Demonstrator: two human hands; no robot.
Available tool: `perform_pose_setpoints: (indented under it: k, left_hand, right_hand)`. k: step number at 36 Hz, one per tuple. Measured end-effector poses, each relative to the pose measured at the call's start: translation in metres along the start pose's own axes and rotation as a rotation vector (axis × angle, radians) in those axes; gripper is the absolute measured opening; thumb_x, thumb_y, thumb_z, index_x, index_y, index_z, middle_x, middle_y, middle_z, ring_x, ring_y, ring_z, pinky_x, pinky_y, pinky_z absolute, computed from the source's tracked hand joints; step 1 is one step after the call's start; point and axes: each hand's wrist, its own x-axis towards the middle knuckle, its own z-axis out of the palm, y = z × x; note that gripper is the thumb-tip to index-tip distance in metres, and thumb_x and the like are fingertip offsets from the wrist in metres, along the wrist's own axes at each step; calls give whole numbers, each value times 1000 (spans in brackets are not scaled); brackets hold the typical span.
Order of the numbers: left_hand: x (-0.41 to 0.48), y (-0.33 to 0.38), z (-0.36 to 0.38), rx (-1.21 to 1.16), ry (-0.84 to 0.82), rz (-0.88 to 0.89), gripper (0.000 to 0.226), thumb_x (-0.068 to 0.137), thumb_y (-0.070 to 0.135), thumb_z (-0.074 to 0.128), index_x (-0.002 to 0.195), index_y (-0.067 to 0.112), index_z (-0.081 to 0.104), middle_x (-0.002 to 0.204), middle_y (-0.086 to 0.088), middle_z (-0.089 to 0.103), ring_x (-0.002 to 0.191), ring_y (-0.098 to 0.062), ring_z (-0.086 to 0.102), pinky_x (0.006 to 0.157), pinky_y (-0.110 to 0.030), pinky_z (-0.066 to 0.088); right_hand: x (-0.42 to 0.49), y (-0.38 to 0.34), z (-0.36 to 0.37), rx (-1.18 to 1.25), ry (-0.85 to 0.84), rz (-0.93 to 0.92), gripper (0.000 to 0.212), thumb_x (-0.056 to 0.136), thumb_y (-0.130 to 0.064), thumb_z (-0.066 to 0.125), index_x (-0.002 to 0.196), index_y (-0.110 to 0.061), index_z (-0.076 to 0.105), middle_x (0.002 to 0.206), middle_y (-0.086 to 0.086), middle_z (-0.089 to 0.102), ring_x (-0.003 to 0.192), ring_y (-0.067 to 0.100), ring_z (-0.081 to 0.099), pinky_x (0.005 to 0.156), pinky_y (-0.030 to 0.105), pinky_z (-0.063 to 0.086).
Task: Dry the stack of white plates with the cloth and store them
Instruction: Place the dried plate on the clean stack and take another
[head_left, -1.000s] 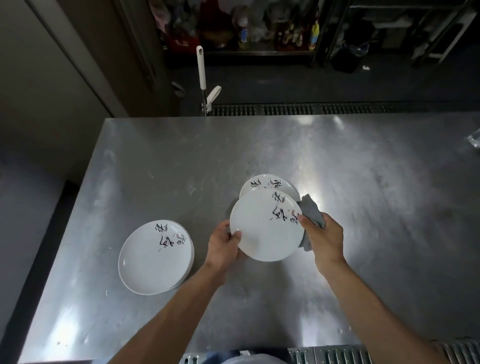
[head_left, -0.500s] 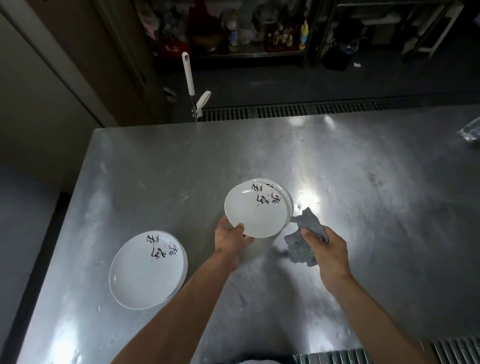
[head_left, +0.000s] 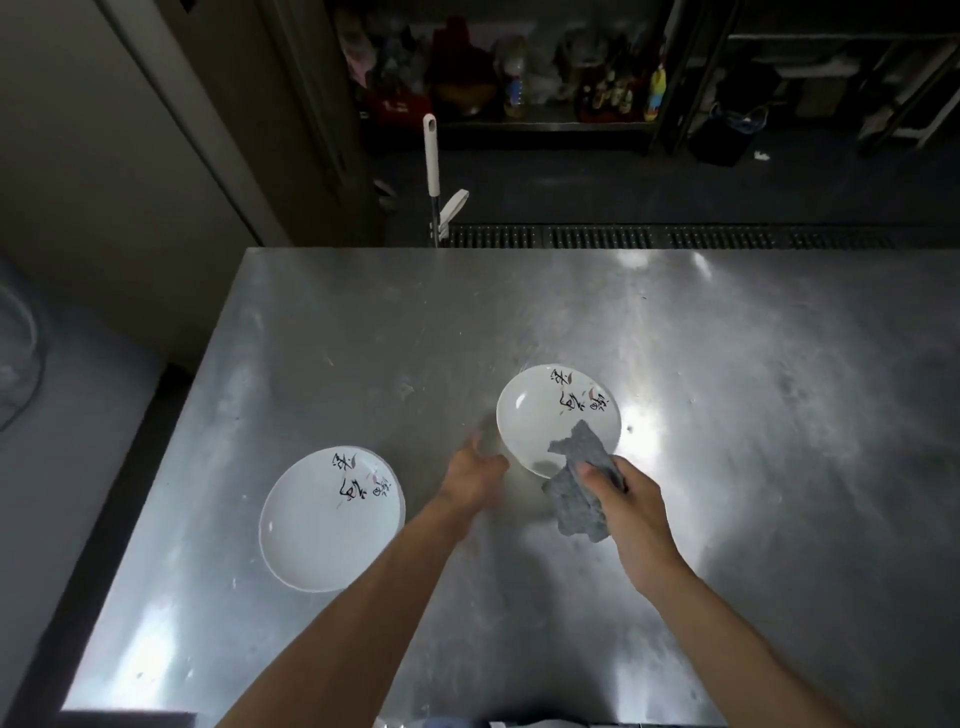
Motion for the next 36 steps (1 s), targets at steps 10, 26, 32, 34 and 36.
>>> perform_pose_setpoints:
  k: [10, 26, 32, 34, 36]
  left_hand:
    - [-45, -21, -149, 295, 406, 89, 44, 95, 13, 57, 139, 18, 57, 122, -1, 63, 105, -21, 62, 100, -27, 48]
    - [-92, -108, -223, 71, 544, -53, 28, 84, -1, 51, 89, 20, 70, 86, 7, 64, 71, -10, 60, 61, -17, 43]
    - [-83, -106, -223, -131, 533, -104, 20, 82, -4, 55, 85, 10, 70, 68, 2, 54, 60, -16, 46, 50, -19, 35]
    - [-80, -108, -223, -174, 541, -104, 27, 83, -4, 55, 99, 9, 73, 80, -2, 66, 67, -18, 54, 57, -22, 40]
    - [-80, -107, -222, -199, 516, -98, 33, 84, -6, 52, 105, 11, 72, 87, -3, 71, 72, -20, 59, 59, -23, 44]
  right_hand:
    - [11, 13, 129, -202, -184, 19, 30, 93, -24, 65, 72, -13, 45, 59, -6, 42, 57, 13, 41, 57, 31, 38]
    - [4, 36, 226, -432, -191, -20, 19, 91, -26, 63, 78, -16, 52, 52, -4, 59, 45, 14, 55, 44, 29, 42]
    - [5, 35, 226, -406, -203, 31, 15, 92, -20, 60, 83, -12, 51, 44, -9, 51, 34, 4, 42, 32, 23, 32]
    - [7, 34, 226, -389, -206, 62, 14, 93, -20, 60, 89, -9, 53, 51, -5, 52, 37, 6, 44, 35, 24, 34]
    - [8, 33, 225, -359, -208, 96, 15, 92, -21, 61, 93, -8, 54, 58, 2, 55, 43, 13, 49, 37, 26, 34]
